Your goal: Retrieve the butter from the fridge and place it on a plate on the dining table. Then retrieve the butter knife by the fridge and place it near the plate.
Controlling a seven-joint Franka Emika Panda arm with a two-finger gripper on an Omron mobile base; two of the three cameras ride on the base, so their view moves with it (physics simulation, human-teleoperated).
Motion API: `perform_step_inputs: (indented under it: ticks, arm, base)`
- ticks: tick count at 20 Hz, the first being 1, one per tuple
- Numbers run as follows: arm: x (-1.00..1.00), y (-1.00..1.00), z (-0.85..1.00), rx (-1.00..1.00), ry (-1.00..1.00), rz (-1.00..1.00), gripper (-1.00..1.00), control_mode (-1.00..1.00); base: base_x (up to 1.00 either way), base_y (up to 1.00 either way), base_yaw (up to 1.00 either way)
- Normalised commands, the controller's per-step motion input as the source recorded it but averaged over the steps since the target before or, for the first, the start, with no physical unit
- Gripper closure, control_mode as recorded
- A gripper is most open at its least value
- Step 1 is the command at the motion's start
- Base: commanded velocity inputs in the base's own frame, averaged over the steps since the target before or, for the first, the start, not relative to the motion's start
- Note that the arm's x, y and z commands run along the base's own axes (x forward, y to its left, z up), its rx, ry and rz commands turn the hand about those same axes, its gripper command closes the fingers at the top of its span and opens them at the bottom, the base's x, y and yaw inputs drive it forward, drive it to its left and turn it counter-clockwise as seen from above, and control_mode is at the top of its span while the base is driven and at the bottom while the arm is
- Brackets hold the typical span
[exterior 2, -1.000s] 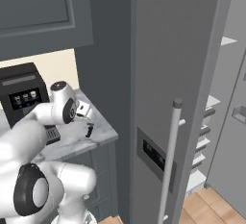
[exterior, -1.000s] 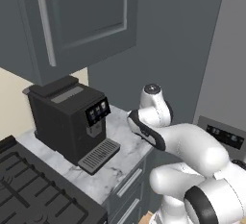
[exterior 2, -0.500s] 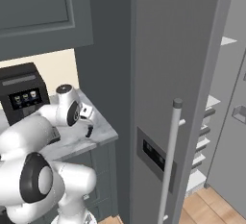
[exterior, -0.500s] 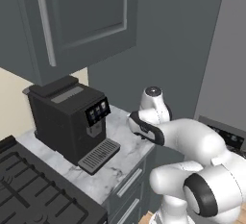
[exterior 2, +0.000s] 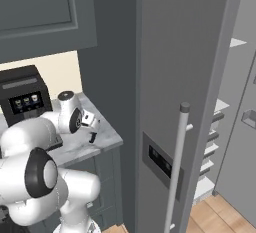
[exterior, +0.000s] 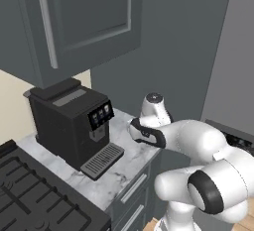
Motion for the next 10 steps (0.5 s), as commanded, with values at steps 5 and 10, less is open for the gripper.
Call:
perform_step_inputs:
  ticks: [5,10]
  arm:
    - [0.12,0.02,-0.12,0.00,0.00,-0.04,-1.00,-1.00]
    - [0.02,-0.01,-0.12,0.00,0.00,-0.08,-1.00,-1.00]
  base:
    - [0.00,0.00,0.00]
    - [0.00,0.00,0.00]
